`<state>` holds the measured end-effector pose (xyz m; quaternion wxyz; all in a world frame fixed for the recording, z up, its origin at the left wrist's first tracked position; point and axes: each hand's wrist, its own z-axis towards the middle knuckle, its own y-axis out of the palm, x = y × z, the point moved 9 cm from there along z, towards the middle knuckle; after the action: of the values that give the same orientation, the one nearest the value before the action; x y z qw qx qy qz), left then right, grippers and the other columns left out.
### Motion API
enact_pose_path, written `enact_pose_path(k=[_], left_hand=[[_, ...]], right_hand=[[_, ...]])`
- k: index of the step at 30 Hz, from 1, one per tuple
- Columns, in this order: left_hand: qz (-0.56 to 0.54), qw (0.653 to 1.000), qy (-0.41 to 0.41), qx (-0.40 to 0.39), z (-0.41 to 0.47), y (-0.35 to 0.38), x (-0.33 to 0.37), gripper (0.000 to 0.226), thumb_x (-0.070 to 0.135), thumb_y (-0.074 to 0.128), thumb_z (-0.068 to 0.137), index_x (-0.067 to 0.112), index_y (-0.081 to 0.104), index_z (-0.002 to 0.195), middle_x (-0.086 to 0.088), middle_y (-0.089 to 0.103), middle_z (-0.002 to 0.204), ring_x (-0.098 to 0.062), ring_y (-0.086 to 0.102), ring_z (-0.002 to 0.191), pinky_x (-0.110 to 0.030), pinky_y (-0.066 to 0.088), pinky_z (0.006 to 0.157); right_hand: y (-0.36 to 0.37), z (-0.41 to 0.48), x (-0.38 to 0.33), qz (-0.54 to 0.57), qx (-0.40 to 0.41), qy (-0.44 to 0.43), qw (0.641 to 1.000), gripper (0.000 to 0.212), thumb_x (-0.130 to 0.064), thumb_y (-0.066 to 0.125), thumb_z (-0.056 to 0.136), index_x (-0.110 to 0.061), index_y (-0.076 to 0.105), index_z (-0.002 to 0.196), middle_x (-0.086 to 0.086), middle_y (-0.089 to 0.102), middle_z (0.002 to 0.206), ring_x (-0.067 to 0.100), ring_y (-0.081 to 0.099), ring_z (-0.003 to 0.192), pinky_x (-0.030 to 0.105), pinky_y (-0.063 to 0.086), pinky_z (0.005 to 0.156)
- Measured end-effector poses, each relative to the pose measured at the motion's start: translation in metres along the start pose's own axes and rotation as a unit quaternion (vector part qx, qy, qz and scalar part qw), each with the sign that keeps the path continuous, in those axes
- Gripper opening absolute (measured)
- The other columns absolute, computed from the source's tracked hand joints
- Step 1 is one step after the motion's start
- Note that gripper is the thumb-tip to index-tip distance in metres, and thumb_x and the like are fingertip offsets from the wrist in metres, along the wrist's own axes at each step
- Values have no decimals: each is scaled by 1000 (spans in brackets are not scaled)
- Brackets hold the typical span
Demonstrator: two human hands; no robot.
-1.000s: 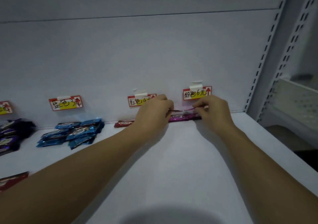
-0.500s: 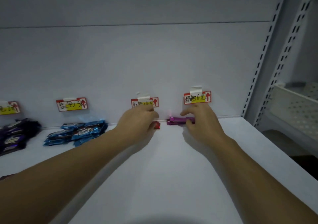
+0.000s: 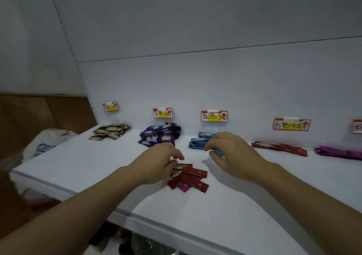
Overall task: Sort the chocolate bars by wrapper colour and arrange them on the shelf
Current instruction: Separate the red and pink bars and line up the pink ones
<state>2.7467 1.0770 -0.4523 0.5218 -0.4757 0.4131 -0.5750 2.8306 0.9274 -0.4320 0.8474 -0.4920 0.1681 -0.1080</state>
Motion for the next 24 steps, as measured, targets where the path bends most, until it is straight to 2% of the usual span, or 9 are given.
enact_pose_path(k=[3, 4, 7, 10, 12, 15, 17, 19, 24], left_hand=[[-50, 998, -11, -21, -28, 10, -18, 29, 35, 55, 100, 31, 69, 125, 10, 61, 113, -6, 55, 99, -30, 48, 89], [-57, 998, -8, -25, -35, 15, -18, 37, 45, 55, 99, 33, 63, 132, 11, 58, 118, -6, 53, 105, -30, 46, 93], [-49, 998, -24, -22, -42, 28, -21, 80, 71, 56, 87, 32, 35, 154, 13, 38, 147, -8, 39, 131, -32, 39, 109], [-80, 995, -46, -37, -34, 30, -32, 97, 74, 64, 79, 28, 29, 158, 11, 33, 153, -10, 35, 138, -30, 36, 112], [-85, 993, -36, -72, -27, 34, -33, 89, 68, 68, 81, 27, 37, 154, 11, 42, 144, -9, 43, 129, -22, 37, 102], [-95, 991, -19, -95, -20, 30, -26, 63, 58, 72, 85, 32, 56, 140, 14, 51, 124, 1, 51, 99, -13, 39, 81], [-82, 993, -8, -83, -16, 23, -23, 42, 51, 71, 87, 36, 66, 126, 14, 56, 112, 0, 53, 91, -20, 45, 80], [-57, 996, -9, -75, -12, 20, -23, 29, 49, 68, 90, 36, 71, 116, 15, 57, 105, -4, 53, 92, -27, 48, 82], [-31, 996, -4, -86, -2, 23, -17, 38, 56, 70, 86, 33, 65, 115, 15, 58, 110, -5, 53, 101, -27, 48, 86]], right_hand=[[29, 6, -24, 72, -6, 19, 997, 23, -36, 52, 101, -32, 66, 118, -21, 60, 104, -2, 49, 92, 31, 49, 89], [41, 2, -27, 95, -25, 36, 994, 28, -45, 51, 100, -33, 63, 122, -21, 57, 106, -2, 50, 95, 30, 48, 90], [68, -7, -26, 101, -121, 49, 986, 61, -68, 55, 89, -33, 53, 138, -14, 50, 114, 5, 45, 109, 31, 43, 96], [69, -9, -21, 113, -139, 43, 983, 59, -62, 66, 85, -34, 57, 136, -12, 50, 111, 5, 45, 106, 29, 42, 93], [66, -7, -22, 112, -130, 30, 985, 46, -54, 69, 87, -34, 65, 128, -11, 54, 106, 4, 48, 100, 27, 44, 88], [61, -5, -20, 107, -122, 30, 986, 30, -44, 69, 91, -33, 72, 118, -10, 61, 100, 5, 54, 92, 31, 49, 83], [58, -4, -16, 112, -119, 37, 986, 26, -42, 69, 91, -33, 73, 116, -10, 64, 96, 5, 56, 88, 33, 51, 80], [57, -4, -14, 107, -119, 37, 986, 25, -41, 66, 94, -33, 73, 116, -12, 67, 95, 5, 58, 87, 33, 52, 79], [54, -2, -11, 112, -100, 42, 988, 20, -34, 60, 99, -30, 74, 111, -16, 70, 95, 1, 59, 85, 17, 45, 73]])
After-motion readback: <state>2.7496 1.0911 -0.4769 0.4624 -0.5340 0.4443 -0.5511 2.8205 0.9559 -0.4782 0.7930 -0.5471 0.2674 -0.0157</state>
